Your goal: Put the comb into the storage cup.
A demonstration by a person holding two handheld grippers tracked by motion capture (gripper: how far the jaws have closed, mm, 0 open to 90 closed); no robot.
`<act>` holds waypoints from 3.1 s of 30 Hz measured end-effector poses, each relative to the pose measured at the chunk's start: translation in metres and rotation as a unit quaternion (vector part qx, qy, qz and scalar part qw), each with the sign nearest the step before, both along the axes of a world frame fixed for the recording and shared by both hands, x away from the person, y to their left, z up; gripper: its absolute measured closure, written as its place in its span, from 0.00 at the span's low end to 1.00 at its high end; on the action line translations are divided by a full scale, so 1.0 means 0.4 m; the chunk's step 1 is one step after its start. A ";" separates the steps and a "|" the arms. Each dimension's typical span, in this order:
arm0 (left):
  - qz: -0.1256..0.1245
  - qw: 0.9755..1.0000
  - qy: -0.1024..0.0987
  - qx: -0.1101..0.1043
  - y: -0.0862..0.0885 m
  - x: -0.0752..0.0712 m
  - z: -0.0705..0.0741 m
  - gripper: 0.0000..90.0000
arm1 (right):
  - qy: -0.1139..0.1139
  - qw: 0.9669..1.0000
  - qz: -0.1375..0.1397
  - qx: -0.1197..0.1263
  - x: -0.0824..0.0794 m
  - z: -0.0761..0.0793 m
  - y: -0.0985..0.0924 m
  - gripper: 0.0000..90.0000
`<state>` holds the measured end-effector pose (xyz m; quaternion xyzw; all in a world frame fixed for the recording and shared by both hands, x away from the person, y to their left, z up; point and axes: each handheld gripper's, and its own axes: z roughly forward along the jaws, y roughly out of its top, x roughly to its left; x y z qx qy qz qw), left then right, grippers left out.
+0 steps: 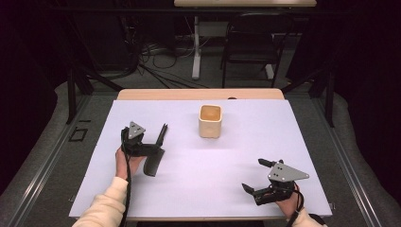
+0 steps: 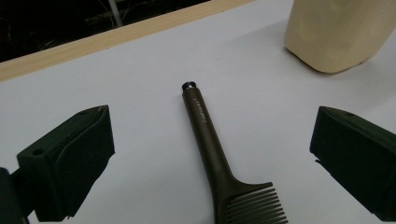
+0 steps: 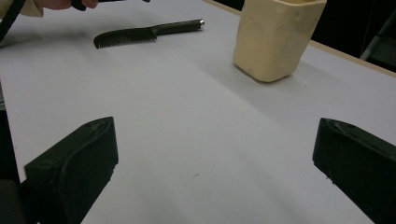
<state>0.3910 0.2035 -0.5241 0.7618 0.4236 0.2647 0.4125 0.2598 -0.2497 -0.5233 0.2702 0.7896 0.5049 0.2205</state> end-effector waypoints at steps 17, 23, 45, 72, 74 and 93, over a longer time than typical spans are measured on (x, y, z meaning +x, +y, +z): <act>0.030 0.999 0.012 0.007 0.000 0.045 -0.010 0.19 | 0.000 1.000 0.001 -0.001 0.000 0.000 0.000 0.00; 0.040 0.999 0.024 0.011 -0.003 0.068 -0.013 0.38 | -0.001 1.000 0.001 -0.001 0.000 0.000 0.000 0.00; 0.044 0.995 0.088 0.027 -0.027 0.145 -0.043 1.00 | 0.001 1.000 0.001 -0.003 0.000 0.000 0.000 0.00; 0.041 0.992 0.117 0.037 -0.045 0.204 -0.066 1.00 | 0.005 1.000 0.005 -0.003 -0.001 0.000 0.001 0.00; 0.036 0.991 0.119 0.041 -0.052 0.206 -0.068 1.00 | 0.005 1.000 0.005 -0.003 -0.001 0.000 0.001 0.00; -0.031 0.987 0.131 0.086 -0.136 0.196 -0.075 1.00 | 0.005 1.000 0.005 -0.004 -0.001 0.000 0.000 0.00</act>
